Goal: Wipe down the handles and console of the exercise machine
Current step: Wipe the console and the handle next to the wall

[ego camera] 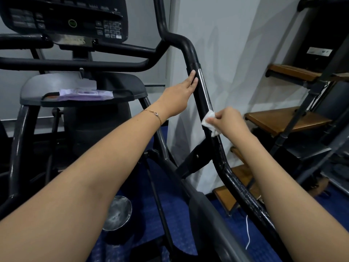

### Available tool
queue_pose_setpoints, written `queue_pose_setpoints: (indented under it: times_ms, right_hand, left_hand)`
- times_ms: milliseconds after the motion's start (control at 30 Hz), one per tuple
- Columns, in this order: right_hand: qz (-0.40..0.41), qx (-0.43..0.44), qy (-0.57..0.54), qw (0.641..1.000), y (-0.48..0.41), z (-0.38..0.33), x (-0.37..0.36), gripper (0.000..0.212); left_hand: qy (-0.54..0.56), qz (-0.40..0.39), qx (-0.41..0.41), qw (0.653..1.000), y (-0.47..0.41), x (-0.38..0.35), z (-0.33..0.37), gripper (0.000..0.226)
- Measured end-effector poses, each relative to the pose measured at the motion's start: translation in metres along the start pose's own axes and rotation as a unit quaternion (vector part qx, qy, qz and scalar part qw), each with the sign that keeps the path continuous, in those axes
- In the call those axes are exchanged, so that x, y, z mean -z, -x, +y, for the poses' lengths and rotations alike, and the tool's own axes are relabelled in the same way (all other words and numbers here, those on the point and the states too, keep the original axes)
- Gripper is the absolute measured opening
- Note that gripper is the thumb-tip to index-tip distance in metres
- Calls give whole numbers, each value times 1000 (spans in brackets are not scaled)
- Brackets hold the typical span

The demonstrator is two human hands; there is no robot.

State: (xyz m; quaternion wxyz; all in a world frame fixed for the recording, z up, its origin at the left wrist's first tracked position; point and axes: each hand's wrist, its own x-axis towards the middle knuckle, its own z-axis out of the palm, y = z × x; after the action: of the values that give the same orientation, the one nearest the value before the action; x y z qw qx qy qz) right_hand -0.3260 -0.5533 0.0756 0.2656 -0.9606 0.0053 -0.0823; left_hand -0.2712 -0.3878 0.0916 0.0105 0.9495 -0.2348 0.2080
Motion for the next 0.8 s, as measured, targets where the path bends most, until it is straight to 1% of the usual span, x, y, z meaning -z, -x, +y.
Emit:
queue_pose_setpoints:
  times_ms: [67, 100, 200, 267, 333, 400, 467, 533, 600, 667, 733, 800]
  right_hand:
    - [-12, -21, 48, 999, 5, 2, -3, 34]
    - [-13, -39, 55, 998, 5, -1, -1, 36]
    - [19, -30, 7, 999, 2, -10, 4, 40]
    - [42, -24, -4, 999, 3, -14, 2, 35]
    - [23, -23, 23, 999, 7, -12, -3, 32]
    - [-4, -47, 49, 998, 13, -10, -4, 35]
    - [12, -42, 56, 998, 11, -9, -2, 35]
    - [19, -34, 34, 999, 6, -17, 3, 35]
    - [-2, -42, 21, 999, 1, -26, 7, 37]
    - [7, -52, 18, 998, 4, -24, 5, 33]
    - [38, -34, 27, 998, 9, -13, -7, 22]
    - [51, -21, 36, 998, 13, -1, -13, 22]
  left_hand:
    - [-1, 6, 0, 1000, 0, -2, 0, 74]
    - [1, 8, 1, 1000, 1, -2, 1, 74]
    - [1, 9, 5, 1000, 1, -3, 2, 74]
    - [4, 13, 7, 1000, 2, -3, 3, 74]
    - [8, 14, 9, 1000, 3, -3, 4, 74]
    - [11, 15, 10, 1000, 4, -3, 5, 74]
    - [10, 20, 9, 1000, 5, -3, 7, 74]
    - [12, 24, 9, 1000, 6, -2, 8, 73]
    - [14, 27, 11, 999, 7, -1, 9, 72]
    - [16, 32, 14, 999, 8, 0, 12, 72]
    - [17, 33, 16, 999, 9, 1, 13, 71]
    - [15, 33, 18, 999, 8, 1, 12, 71]
